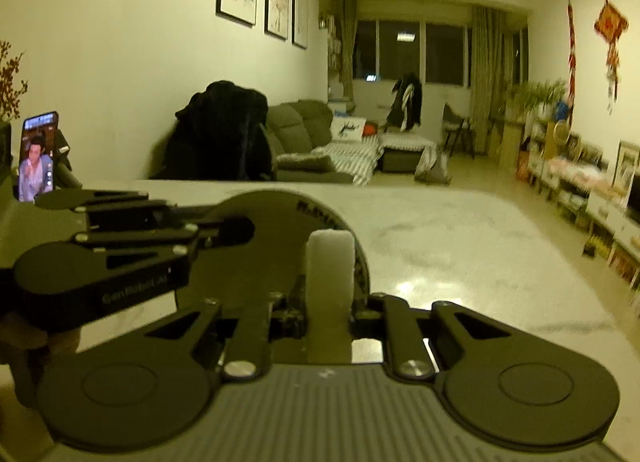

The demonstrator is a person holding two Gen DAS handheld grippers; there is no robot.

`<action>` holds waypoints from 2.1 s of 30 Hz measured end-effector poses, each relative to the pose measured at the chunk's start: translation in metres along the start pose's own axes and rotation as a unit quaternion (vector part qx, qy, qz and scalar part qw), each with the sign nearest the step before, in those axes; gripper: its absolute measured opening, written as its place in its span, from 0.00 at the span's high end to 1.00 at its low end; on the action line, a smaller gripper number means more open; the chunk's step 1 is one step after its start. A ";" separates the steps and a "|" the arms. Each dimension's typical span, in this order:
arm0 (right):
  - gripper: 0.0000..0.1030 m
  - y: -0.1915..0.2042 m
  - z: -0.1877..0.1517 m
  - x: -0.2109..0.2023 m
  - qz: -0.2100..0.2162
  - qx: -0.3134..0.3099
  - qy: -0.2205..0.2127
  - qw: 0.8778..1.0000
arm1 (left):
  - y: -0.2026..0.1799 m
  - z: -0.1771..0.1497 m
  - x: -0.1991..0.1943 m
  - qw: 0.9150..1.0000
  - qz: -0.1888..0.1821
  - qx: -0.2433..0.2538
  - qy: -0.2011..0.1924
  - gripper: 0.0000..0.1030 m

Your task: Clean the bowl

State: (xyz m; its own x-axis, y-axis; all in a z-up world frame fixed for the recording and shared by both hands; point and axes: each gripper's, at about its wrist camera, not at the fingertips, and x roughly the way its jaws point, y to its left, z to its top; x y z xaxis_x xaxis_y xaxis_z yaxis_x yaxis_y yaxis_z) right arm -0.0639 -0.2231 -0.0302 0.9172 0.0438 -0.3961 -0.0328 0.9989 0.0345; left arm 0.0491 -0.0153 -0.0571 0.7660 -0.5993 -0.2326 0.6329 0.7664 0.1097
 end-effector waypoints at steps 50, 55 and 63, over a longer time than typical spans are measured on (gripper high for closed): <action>0.83 -0.005 0.020 -0.028 0.015 0.019 -0.035 0.999 | 0.007 -0.004 0.003 1.000 -0.015 -0.003 0.008 0.83; 0.83 -0.013 0.008 -0.015 0.039 0.055 0.011 0.998 | 0.009 -0.004 0.003 1.000 -0.015 -0.003 0.008 0.83; 0.84 -0.023 -0.003 -0.003 0.093 0.126 0.051 0.986 | 0.009 -0.011 -0.003 1.000 -0.013 -0.005 0.011 0.83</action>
State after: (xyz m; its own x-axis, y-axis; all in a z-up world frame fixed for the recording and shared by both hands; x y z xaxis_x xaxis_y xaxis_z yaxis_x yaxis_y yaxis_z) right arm -0.0666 -0.2463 -0.0323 0.8598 0.2400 -0.4508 -0.0848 0.9375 0.3374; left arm 0.0511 -0.0042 -0.0662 0.7472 -0.6134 -0.2559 0.6507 0.7536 0.0934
